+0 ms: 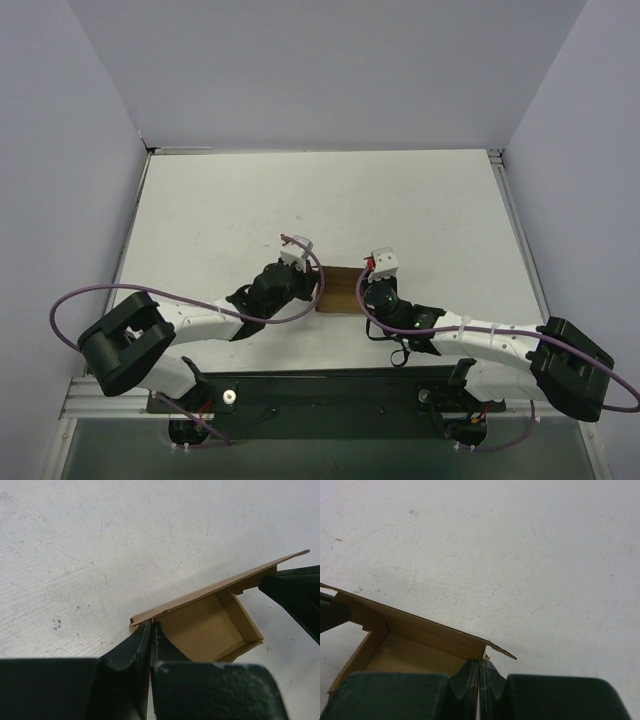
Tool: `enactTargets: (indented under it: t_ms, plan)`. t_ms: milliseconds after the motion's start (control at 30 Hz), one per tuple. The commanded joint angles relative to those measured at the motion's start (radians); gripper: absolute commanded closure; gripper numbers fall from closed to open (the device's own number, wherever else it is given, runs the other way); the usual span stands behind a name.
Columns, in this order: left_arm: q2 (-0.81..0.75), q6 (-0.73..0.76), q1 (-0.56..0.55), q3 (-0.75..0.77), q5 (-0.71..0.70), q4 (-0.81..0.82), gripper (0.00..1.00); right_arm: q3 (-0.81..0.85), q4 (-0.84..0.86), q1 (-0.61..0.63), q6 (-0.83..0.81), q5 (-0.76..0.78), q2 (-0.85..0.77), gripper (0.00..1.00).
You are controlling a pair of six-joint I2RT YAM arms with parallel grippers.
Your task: Fold the paper box
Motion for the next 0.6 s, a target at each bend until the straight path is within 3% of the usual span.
enactTargets:
  t_ms: [0,567]
  plan:
    - [0.023,-0.03,-0.073,-0.053,0.056,0.105,1.0,0.061,0.057,0.036,0.072,-0.034,-0.003,1.0]
    - [0.077,-0.039,-0.138,-0.05,0.062,0.234,1.0,0.101,0.037,0.059,0.206,-0.109,0.055,1.0]
